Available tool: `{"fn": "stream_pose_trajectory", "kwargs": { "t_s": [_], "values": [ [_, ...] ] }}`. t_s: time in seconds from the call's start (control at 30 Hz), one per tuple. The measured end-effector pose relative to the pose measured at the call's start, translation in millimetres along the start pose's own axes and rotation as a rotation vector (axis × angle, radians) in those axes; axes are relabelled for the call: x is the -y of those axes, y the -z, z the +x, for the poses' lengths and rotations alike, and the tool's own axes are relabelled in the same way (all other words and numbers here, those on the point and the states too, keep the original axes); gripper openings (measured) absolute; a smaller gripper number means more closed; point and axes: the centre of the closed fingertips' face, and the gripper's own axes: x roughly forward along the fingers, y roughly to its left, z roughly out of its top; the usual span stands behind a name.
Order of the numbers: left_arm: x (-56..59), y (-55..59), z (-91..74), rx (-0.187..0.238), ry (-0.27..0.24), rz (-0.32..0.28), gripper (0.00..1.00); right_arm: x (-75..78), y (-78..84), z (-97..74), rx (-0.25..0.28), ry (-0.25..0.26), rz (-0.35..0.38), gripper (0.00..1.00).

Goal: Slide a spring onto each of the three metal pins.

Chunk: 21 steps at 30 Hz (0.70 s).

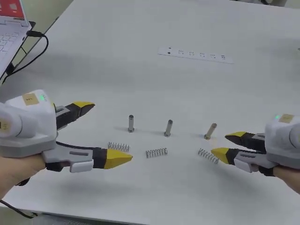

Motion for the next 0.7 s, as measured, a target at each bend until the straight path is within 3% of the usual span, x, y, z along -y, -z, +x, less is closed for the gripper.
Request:
{"fn": "stream_pose_trajectory", "kwargs": {
  "t_s": [0.7],
  "values": [
    [-0.3, 0.2, -1.3, -0.005, 0.001, 0.001, 0.97, -16.5, 29.5, 12.9, -0.143, -0.088, -0.113, 0.19]
  ]
}}
